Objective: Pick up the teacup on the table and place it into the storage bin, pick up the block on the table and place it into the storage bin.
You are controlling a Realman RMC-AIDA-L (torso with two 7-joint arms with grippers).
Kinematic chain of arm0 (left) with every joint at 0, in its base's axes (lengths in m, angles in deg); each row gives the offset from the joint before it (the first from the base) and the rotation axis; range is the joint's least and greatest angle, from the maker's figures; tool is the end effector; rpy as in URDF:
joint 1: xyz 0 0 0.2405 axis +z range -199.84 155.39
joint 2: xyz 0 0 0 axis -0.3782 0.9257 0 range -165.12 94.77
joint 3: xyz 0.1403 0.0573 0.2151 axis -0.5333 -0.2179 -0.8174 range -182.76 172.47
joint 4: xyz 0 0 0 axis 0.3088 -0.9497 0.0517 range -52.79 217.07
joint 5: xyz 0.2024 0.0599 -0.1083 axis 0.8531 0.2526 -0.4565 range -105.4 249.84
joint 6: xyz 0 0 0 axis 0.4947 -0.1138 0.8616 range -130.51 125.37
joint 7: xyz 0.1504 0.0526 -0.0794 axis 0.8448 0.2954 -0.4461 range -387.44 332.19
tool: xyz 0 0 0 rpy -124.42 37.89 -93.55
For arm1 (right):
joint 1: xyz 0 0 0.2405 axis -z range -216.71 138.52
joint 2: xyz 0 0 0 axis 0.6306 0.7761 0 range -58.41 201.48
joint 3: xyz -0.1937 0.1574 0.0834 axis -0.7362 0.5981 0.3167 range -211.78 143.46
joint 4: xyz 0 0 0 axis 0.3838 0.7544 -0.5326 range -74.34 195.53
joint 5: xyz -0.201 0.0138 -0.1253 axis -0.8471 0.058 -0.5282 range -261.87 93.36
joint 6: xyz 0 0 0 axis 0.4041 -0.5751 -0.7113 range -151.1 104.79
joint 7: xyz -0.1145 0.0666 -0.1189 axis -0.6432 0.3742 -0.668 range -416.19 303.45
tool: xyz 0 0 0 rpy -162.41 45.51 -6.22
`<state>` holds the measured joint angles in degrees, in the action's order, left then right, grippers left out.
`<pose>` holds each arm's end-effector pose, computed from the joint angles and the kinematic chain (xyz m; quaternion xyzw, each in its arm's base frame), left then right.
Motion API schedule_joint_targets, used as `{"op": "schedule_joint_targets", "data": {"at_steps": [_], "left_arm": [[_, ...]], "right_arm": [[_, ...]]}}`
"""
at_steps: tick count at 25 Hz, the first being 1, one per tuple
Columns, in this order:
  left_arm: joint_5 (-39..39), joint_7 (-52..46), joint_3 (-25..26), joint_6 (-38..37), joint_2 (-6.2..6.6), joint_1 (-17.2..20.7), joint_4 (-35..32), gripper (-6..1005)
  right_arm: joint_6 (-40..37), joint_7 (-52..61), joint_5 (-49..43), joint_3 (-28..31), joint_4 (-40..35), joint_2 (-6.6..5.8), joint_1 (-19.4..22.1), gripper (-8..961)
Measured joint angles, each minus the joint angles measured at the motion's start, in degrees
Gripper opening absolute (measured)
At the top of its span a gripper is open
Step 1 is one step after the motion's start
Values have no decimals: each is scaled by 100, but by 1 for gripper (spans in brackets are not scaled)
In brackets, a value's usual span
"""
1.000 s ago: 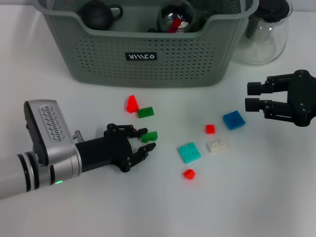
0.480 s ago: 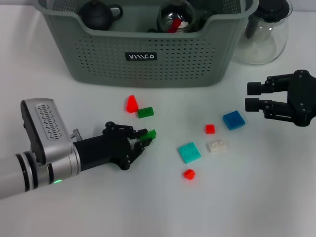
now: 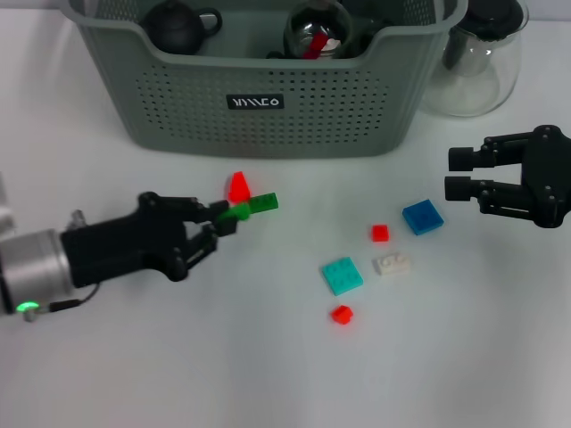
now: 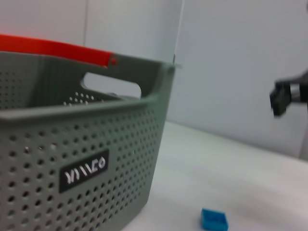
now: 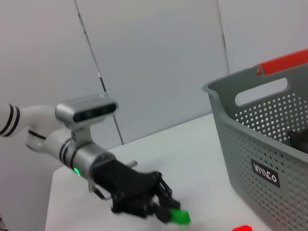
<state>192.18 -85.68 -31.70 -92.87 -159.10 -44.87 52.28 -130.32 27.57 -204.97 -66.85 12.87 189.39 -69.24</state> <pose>-0.3154 0.3007 -0.0726 -0.9220 -0.2013 -0.2765 0.1817 0.2570 0.3404 0.0178 -0.9514 0.1798 0.2426 0.0606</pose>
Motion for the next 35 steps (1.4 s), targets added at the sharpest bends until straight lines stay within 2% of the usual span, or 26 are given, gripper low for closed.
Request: {"op": "schedule_joint_targets", "data": {"at_steps": [3, 8, 12, 14, 17, 20, 22, 25, 27, 29, 30, 35], "left_arm": [[-23, -634, 63, -498, 70, 55, -315, 153], [-94, -1479, 557, -1594, 213, -71, -704, 157], [-485, -2480, 739, -2040, 319, -403, -1064, 171], [-800, -3205, 745, -2052, 409, -736, -1288, 178], [-1043, -3979, 722, -1854, 536, -1283, -1514, 189], [-1059, -4725, 479, -1246, 667, -1958, -1669, 199], [-1038, -5156, -50, -508, 769, -2341, -1699, 206], [-909, -5764, -1272, 792, 882, -2746, -1700, 217], [-687, -6101, -2028, 1655, 878, -2943, -1693, 224], [-436, -6311, -2638, 2393, 778, -3086, -1656, 231], [-282, -6382, -2930, 2756, 683, -3142, -1609, 235], [549, -6669, -3506, 4157, 291, -3329, -1269, 253]], "right_arm": [[4, 0, 3, 0, 0, 7, 0, 412], [32, 0, 3, 0, 0, 9, 0, 412], [32, 0, -12, 0, 0, 15, -10, 412], [32, -1, -11, 0, 0, 18, -13, 412], [31, -4, -7, -10, 0, 19, -19, 412], [29, -3, -6, -23, 0, 19, -25, 412], [29, -1, -3, -26, 0, 22, -29, 412], [29, -1, 3, -32, 0, 27, -46, 414], [29, -1, 2, -33, 0, 27, -57, 414], [30, -5, 1, -34, 0, 29, -61, 413], [31, -11, 0, -33, 0, 32, -61, 413], [35, -20, -7, -13, 6, 36, -48, 413]]}}
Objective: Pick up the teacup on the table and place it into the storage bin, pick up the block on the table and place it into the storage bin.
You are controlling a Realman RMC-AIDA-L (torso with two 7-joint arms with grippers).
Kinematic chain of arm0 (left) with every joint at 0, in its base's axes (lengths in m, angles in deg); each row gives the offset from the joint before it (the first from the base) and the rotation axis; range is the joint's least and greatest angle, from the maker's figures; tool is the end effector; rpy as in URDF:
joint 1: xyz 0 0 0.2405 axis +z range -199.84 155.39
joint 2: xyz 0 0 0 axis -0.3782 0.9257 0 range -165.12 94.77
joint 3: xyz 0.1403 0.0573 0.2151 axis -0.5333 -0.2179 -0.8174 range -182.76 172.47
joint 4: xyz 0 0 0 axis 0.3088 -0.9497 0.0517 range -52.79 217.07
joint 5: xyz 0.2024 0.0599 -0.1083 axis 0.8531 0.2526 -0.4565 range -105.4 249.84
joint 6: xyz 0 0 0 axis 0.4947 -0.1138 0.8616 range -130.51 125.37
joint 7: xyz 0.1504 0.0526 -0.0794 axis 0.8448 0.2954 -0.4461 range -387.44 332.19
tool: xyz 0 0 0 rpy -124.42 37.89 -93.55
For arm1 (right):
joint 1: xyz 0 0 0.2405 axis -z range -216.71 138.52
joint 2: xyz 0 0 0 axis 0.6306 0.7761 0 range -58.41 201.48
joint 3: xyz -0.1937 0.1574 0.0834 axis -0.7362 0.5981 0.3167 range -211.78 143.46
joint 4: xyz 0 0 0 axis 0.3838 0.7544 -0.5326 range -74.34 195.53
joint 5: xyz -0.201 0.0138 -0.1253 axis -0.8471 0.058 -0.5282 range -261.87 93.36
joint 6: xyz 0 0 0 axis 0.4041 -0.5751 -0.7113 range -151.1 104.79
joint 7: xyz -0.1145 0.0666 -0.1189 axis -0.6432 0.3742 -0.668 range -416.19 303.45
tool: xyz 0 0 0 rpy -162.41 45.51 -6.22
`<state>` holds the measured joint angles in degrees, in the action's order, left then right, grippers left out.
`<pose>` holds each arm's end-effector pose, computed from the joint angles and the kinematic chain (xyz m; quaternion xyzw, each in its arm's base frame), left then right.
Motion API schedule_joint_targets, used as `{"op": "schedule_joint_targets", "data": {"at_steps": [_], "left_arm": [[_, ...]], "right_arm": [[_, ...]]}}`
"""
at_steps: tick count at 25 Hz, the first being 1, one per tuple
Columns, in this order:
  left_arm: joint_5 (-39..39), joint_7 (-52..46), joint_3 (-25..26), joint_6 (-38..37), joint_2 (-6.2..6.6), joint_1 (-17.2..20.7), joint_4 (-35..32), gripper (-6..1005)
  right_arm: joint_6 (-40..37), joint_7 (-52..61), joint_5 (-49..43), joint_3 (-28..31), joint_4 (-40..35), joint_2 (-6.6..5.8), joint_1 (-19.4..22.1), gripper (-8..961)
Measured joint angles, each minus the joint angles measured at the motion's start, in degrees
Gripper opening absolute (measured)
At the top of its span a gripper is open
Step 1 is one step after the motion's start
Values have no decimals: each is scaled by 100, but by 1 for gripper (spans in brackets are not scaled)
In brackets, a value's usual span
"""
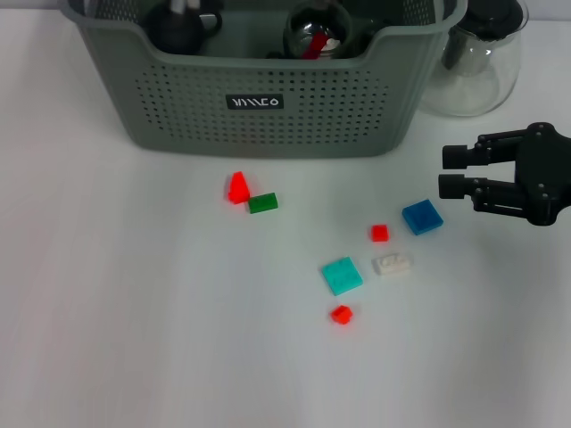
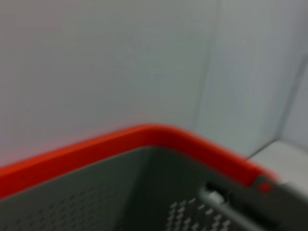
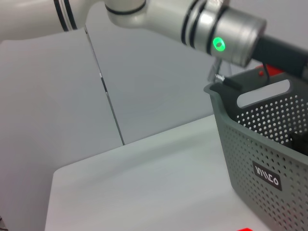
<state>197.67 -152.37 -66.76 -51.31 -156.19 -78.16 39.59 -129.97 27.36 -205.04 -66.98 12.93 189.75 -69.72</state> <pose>-0.0983 0.5247 -0.0646 -0.9099 -0.2806 -0.1368 0.2733 0.2535 0.3425 0.0146 -0.9521 0.1756 0.2433 0.0595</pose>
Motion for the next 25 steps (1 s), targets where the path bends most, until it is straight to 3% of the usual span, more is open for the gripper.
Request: {"op": "schedule_joint_targets", "data": {"at_steps": [3, 8, 11, 15, 18, 21, 24, 25], "left_arm": [[482, -349, -45, 384, -84, -131, 234, 263], [595, -545, -3, 393, -80, -139, 235, 281], [325, -522, 13, 250, -80, 91, -148, 292], [-612, -189, 30, -331, -106, 807, -1173, 306], [-2145, 748, 476, -1602, -150, 1809, -2135, 405], [-3105, 1564, 1493, -3236, -216, 2413, -2374, 505], [-3283, 2342, 2652, -4782, -230, 2806, -2075, 496], [-3283, 2342, 2652, -4782, -230, 2806, -2075, 493]], "right_arm": [[2, 1, 5, 6, 2, 0, 10, 413], [3, -5, -5, 11, 3, 0, 6, 414], [4, -11, -7, 6, 2, -1, 1, 414], [1, -7, -6, 6, 3, 0, 5, 414], [3, -4, 6, 9, 3, -1, 20, 413], [3, -1, 11, 13, 3, 0, 31, 413], [4, 6, 12, 13, 3, 0, 30, 412], [5, 12, 13, 13, 3, -1, 27, 412]]}}
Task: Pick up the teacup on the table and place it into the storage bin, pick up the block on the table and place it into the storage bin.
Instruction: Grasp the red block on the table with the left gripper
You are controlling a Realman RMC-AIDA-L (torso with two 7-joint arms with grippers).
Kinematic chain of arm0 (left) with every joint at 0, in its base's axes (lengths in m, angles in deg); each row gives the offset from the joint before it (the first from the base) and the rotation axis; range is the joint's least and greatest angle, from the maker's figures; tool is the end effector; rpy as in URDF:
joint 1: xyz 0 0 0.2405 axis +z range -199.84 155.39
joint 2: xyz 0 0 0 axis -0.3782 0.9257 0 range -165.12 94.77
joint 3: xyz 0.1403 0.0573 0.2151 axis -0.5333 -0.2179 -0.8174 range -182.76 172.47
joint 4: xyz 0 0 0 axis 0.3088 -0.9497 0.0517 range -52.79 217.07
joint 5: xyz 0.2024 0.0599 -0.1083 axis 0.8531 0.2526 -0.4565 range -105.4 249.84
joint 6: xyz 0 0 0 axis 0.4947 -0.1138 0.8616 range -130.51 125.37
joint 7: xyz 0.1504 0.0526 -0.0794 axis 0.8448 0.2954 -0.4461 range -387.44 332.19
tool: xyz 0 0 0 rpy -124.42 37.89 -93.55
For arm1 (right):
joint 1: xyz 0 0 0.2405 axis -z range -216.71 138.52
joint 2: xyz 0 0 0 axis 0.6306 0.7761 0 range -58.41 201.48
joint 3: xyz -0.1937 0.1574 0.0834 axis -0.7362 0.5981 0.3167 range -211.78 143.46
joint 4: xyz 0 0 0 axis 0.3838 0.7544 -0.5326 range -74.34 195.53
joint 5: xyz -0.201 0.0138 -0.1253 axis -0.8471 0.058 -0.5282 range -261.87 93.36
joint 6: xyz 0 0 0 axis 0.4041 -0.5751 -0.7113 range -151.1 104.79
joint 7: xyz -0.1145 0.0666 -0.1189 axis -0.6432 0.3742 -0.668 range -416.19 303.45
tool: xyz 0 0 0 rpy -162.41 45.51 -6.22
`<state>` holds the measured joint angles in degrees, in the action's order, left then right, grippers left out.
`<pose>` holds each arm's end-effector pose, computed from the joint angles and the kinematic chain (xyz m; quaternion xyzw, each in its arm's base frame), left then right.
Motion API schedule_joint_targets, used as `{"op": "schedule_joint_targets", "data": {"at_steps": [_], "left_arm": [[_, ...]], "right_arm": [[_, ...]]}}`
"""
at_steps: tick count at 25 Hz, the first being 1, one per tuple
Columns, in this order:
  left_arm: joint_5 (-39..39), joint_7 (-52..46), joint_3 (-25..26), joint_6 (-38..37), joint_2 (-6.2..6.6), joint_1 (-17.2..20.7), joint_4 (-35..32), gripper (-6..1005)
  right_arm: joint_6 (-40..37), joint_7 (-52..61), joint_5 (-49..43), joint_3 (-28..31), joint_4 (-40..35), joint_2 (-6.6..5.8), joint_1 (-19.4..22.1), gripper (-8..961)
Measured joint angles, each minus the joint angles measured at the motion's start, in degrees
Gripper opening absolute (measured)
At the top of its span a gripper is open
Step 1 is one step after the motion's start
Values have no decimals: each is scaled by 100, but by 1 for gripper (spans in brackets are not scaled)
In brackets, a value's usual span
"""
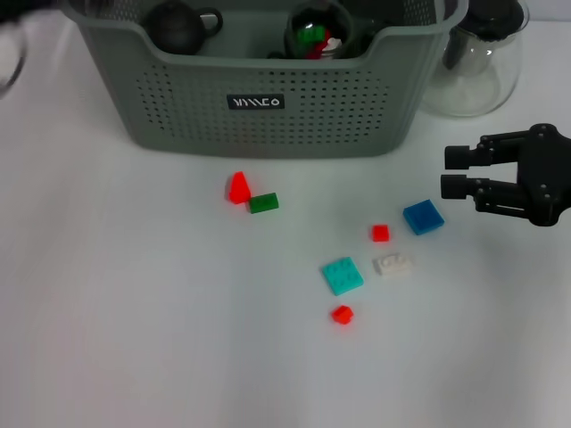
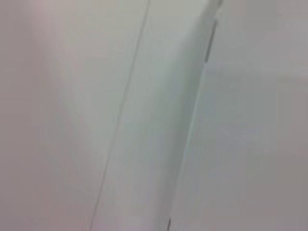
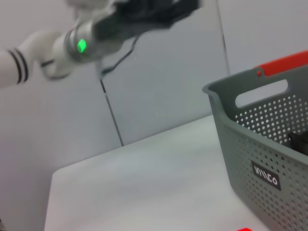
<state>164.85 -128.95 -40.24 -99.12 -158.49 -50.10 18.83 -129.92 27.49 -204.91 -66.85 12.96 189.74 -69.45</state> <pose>-0.1792 0.3820 0.0836 -0.8606 -0.1919 -0.4356 0.1813 0.2551 0.3417 0.0151 -0.9509 0.1791 0.2447 0.0613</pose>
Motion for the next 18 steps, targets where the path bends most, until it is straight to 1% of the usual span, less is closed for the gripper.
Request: {"op": "schedule_joint_targets", "data": {"at_steps": [1, 2, 4, 6, 7, 9, 12, 16, 18], "left_arm": [[155, 644, 544, -629, -29, 294, 307, 490], [317, 1109, 754, -827, -72, 496, 497, 490], [565, 1723, 863, -889, -124, 742, 783, 491], [864, 2439, 900, -903, -142, 938, 1231, 491], [979, 2683, 917, -898, -143, 975, 1413, 491], [1401, 3361, 1015, -806, -144, 1001, 1993, 492], [1928, 4004, 1068, -498, -138, 929, 2554, 492], [2453, 4572, 1016, -98, -113, 769, 3187, 493], [2587, 4838, 998, 66, -114, 714, 3393, 493]], "right_arm": [[4, 4, -1, 0, 0, 1, -2, 412], [14, 4, -1, 0, 0, 1, -5, 412], [51, 6, -1, 0, 0, 0, -19, 413], [68, 6, -1, -1, 0, 0, -39, 413], [73, 7, -1, 0, 0, 0, -42, 413], [94, 8, -2, -9, 0, 5, -49, 412], [135, 14, -2, -33, 0, 24, -68, 412], [139, 101, -3, -5, -1, 29, -74, 412], [139, 155, -2, -2, -2, 29, -75, 412]]}}
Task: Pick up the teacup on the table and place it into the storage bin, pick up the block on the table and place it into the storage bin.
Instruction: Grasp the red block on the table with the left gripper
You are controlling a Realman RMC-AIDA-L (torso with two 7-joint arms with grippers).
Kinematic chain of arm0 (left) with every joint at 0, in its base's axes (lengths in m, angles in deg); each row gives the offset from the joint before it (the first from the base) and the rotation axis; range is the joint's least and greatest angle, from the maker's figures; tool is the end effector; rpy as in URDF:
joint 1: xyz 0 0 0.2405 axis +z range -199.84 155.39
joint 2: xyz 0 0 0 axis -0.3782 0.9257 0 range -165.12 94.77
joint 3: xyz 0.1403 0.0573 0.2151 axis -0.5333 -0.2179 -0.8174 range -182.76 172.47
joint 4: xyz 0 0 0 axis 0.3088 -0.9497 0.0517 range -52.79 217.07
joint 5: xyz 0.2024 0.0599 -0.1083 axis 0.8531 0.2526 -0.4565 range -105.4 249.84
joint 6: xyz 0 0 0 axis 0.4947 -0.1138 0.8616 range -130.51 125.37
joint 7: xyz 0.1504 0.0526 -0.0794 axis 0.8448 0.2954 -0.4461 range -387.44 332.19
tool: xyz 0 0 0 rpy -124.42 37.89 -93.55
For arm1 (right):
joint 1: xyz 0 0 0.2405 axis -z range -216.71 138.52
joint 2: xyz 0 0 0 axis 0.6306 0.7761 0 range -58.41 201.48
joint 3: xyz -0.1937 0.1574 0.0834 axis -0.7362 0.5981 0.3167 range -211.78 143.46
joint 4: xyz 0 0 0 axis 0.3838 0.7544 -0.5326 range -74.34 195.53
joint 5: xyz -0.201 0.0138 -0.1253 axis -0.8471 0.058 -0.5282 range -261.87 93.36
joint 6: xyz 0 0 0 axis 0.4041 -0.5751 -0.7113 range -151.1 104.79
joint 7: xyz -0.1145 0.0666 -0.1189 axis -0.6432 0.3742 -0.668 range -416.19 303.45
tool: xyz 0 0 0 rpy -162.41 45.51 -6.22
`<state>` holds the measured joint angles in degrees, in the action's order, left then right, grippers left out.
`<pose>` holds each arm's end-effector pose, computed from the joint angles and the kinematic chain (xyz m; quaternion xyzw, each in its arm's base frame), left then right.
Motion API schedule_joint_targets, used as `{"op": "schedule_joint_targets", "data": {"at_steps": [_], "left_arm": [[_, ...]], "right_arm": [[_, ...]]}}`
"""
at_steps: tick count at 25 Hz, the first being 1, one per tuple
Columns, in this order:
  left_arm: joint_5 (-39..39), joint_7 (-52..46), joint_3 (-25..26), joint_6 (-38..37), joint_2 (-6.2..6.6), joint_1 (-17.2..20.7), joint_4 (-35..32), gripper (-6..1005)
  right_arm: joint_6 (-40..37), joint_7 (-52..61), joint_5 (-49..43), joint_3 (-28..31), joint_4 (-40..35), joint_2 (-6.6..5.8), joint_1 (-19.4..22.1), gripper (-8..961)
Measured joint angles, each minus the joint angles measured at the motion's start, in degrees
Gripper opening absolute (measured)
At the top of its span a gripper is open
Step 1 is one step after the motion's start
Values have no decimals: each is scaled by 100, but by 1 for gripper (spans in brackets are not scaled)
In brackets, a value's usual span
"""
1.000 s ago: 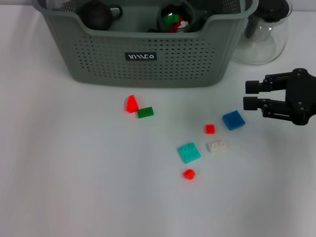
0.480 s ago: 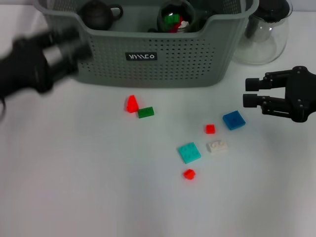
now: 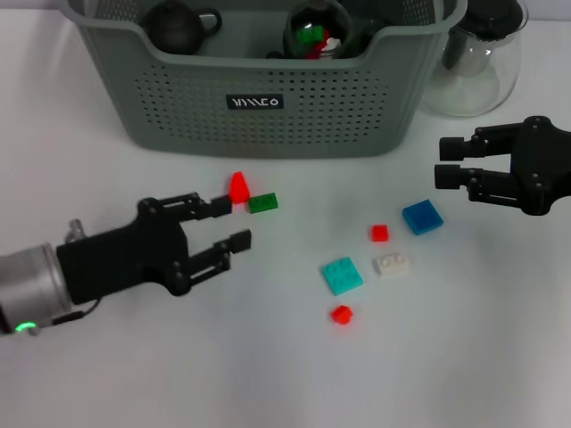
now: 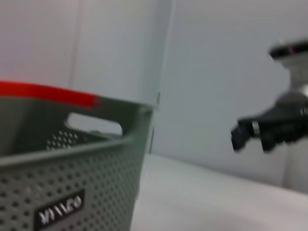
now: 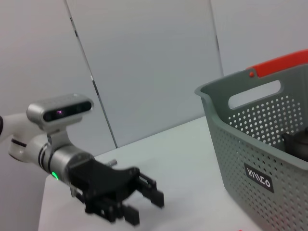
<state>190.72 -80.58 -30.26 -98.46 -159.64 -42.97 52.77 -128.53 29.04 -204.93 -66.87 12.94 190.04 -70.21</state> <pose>-0.3082 0.2827 -0.0691 -0.9159 -0.1666 -0.3164 0.1822 0.2515 0.3483 0.0130 -0.9488 0.1891 0.2443 0.0659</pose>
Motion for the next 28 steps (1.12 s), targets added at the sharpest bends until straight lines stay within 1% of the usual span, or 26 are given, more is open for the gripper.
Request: {"op": "schedule_joint_targets", "data": {"at_steps": [5, 9, 14, 18, 21, 24, 28], "left_arm": [[37, 332, -50, 366, 1, -98, 374, 494], [134, 471, -335, 417, -22, -93, 522, 495], [180, 1123, -745, 690, -32, -222, 1169, 495], [171, 1816, -786, 1169, -33, -448, 1871, 491], [139, 2424, -765, 1439, -34, -543, 2308, 489], [127, 2913, -708, 1640, -34, -561, 2619, 489], [123, 3050, -688, 1829, -34, -568, 2774, 488]], "right_arm": [[28, 100, 0, 2, -1, -10, 0, 413], [43, 169, -2, 2, -5, -27, 0, 413], [52, 170, -3, 2, -4, -29, -3, 413], [63, 170, -3, -1, -2, -23, -28, 413], [63, 169, -9, -14, 0, -20, -32, 413], [63, 169, -9, -14, 1, -20, -32, 413], [63, 169, -9, -6, 2, -18, -30, 413]]}}
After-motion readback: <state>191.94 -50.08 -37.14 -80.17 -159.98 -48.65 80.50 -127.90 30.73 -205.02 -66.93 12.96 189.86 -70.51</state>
